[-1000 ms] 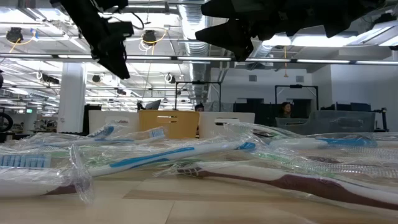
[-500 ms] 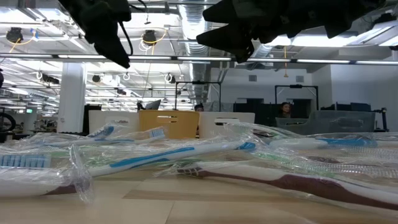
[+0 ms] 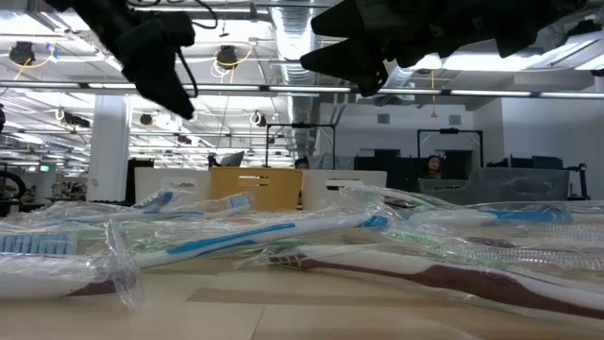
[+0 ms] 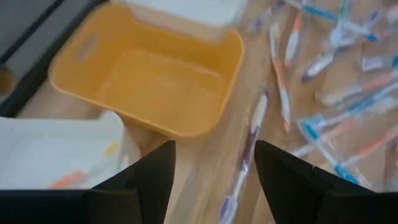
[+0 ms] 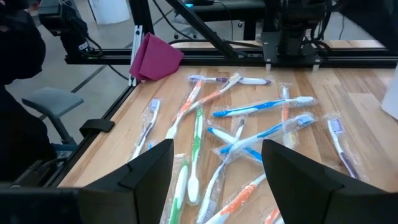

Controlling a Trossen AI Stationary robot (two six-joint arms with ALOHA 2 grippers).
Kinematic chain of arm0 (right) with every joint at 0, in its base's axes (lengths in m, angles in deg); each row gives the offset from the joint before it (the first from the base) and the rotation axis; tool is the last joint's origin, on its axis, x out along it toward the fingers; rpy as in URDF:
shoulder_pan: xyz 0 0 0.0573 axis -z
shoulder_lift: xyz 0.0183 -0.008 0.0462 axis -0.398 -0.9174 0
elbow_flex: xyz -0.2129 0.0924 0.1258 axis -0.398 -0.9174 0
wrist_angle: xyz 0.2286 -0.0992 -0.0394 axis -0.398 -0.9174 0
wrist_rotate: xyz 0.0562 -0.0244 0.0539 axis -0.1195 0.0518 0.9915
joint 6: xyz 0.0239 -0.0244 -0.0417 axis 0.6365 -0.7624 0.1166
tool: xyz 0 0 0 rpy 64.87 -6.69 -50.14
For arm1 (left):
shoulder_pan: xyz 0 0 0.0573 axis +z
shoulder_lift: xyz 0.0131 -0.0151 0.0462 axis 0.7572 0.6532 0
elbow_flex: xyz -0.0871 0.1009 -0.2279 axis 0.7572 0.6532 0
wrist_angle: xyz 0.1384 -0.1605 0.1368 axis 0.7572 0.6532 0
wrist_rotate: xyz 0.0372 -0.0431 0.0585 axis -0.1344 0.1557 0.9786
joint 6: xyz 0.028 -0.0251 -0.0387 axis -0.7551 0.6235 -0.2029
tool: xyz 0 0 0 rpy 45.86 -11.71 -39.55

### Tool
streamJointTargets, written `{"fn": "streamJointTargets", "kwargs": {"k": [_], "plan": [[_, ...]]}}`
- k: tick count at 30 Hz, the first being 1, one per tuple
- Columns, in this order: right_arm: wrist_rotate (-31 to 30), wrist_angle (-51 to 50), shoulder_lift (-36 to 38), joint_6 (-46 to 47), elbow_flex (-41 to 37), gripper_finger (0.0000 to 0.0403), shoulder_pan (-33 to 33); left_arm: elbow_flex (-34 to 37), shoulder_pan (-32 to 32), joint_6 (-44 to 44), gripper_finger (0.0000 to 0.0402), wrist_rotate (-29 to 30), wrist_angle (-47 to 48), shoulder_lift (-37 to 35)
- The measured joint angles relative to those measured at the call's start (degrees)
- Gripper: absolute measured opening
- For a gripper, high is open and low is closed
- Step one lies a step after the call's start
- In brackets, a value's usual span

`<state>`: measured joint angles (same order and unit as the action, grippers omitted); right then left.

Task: Pick & Place Toothbrushes
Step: Put the white green toothbrush into the yellow bin

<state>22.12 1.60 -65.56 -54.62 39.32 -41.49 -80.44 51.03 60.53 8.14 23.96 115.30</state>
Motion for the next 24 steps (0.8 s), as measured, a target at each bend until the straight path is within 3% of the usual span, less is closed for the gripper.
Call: {"fn": "streamJointTargets", "kwargs": {"k": [17,24], "plan": [[-0.05,0.24,0.00,-1.42,0.00,0.0238,-0.38,0.54,-5.34,-0.22,0.0210,-0.09,-2.09,-4.62],[-0.06,0.04,0.00,-1.49,0.00,0.0238,-0.38,0.54,-8.11,-0.17,0.0209,-10.61,-2.36,-4.64]]}}
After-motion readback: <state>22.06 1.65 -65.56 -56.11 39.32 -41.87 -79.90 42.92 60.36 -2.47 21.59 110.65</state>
